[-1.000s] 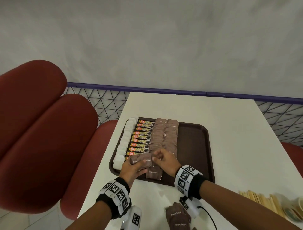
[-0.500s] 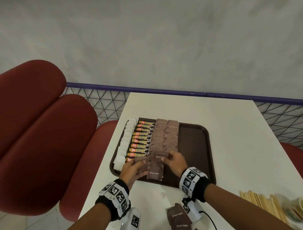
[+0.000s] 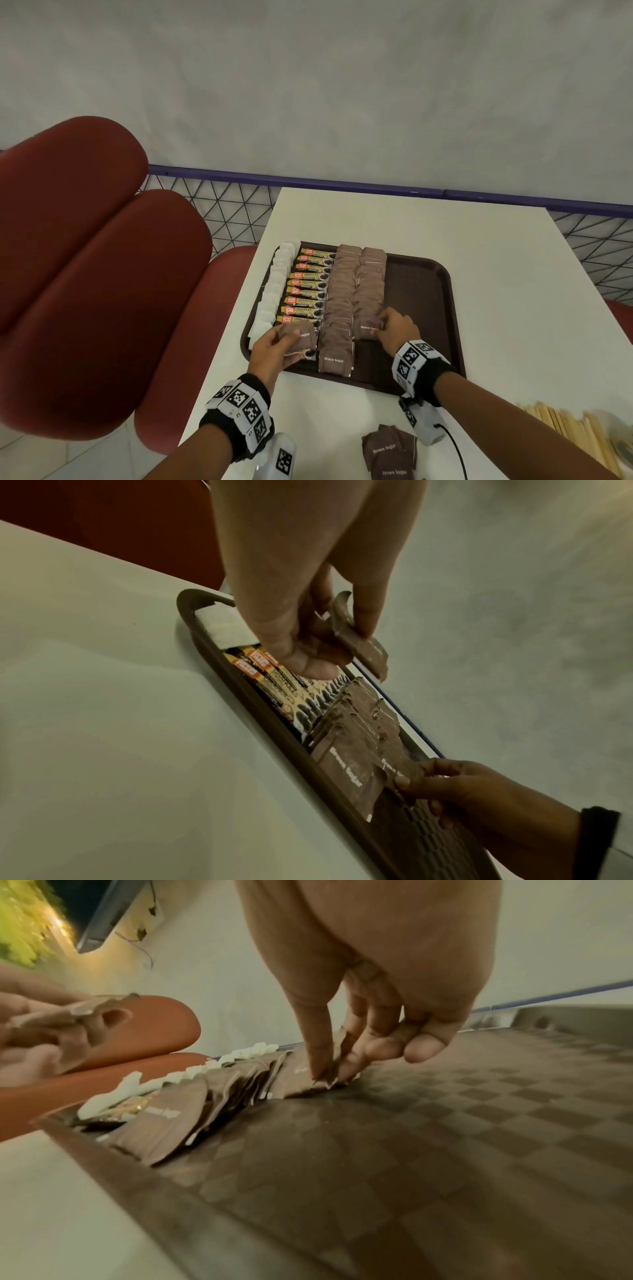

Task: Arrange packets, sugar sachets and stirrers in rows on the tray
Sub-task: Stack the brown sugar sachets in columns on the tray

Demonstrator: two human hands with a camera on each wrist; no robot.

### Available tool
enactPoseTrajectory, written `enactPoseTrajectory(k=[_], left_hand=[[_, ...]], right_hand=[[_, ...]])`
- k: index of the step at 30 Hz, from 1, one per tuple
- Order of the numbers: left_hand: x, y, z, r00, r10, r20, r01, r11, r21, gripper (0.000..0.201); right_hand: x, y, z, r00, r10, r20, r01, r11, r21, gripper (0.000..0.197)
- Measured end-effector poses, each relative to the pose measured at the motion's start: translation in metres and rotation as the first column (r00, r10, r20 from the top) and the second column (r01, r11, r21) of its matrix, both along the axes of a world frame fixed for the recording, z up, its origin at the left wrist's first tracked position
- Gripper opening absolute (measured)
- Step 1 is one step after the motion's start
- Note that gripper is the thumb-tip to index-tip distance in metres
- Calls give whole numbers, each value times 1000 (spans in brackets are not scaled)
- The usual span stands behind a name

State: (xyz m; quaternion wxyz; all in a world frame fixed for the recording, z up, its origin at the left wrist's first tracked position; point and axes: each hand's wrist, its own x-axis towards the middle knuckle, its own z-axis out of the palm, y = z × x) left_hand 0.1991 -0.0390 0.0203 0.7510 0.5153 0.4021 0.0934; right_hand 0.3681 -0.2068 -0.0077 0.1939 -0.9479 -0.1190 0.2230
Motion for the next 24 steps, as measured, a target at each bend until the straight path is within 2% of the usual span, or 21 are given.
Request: enactPoseTrajectory(k=[4,8,12,15,18,21,23,24], left_hand=[[-3,4,-2,1000,5,-20,-5,1000,26,28],[-4,4,-3,999,-34,-26,35,998,45,26],[-1,-3,-1,996,-82,-16,83,995,60,25],[2,-14,2,991,-134,-16,135,988,74,21],[8,-25,4,987,-163,-12,164,983,86,22],[13,-37,7,981,-191,24,189,980,61,17],[15,-43,9,976,-216,32,214,975,54,16],[16,-46,9,973,-228,20,227,972,61,15]], right_hand=[[-3,5,2,981,111,159,-92,988,-121,39],[-5,4,6,974,78,215,-65,995,-70,47],[-13,2,12,949,77,305,-96,994,47,38],[-26,2,18,970,132,202,-185,945,268,24],[-45,3,27,980,199,18,-177,821,542,21],[-61,1,35,932,333,-146,-170,755,634,23],[-62,-2,36,918,362,-161,-178,741,648,11],[-61,-4,36,925,346,-157,-179,762,622,11]])
